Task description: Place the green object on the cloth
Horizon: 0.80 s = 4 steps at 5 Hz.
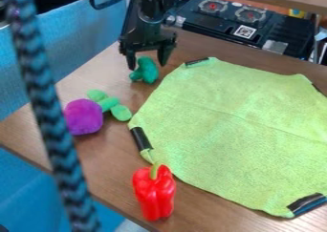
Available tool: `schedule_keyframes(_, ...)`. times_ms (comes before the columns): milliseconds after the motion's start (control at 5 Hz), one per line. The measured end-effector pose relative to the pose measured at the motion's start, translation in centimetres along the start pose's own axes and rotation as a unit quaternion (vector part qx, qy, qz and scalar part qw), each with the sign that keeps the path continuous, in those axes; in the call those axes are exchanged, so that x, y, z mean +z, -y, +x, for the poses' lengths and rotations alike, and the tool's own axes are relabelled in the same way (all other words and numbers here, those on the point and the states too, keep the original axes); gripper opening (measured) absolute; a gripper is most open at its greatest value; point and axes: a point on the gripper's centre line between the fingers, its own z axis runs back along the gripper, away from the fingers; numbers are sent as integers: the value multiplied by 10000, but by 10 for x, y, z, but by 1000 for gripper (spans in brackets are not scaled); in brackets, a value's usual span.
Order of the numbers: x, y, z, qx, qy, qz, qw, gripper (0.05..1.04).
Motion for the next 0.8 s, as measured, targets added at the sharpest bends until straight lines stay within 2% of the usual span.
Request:
schedule_keyframes(200, -13, -5, -3, 102, -35, 286, 9995, 967)
schedule_keyframes(400, -14, -7, 1, 236, 17, 388, 9990, 757)
schedule_keyframes(800, -8, -1, 4, 190, 25, 397, 9990, 738)
